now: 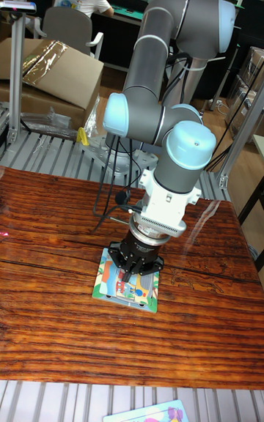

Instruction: Assemble one piece of a puzzle

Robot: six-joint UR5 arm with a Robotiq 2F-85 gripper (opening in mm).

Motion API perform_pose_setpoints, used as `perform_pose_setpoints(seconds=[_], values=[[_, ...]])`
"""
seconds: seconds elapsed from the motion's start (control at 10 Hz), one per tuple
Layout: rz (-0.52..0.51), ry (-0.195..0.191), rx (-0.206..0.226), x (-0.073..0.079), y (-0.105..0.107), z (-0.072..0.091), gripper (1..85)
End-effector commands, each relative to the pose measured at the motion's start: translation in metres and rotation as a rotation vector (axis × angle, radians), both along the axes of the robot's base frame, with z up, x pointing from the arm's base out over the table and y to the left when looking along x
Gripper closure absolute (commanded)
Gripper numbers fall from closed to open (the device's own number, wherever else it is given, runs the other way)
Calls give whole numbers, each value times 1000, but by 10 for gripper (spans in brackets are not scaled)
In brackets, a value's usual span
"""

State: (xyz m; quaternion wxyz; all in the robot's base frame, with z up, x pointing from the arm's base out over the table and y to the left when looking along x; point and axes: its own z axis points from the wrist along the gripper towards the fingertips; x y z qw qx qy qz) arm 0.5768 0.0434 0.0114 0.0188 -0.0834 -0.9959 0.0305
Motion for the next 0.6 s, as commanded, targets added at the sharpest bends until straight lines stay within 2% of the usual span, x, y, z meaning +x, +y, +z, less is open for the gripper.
perform_pose_setpoints(seconds=[0.0,0.5], values=[[-2,-8,12,5,2,1,843],[2,-22,16,12,3,-3,843]])
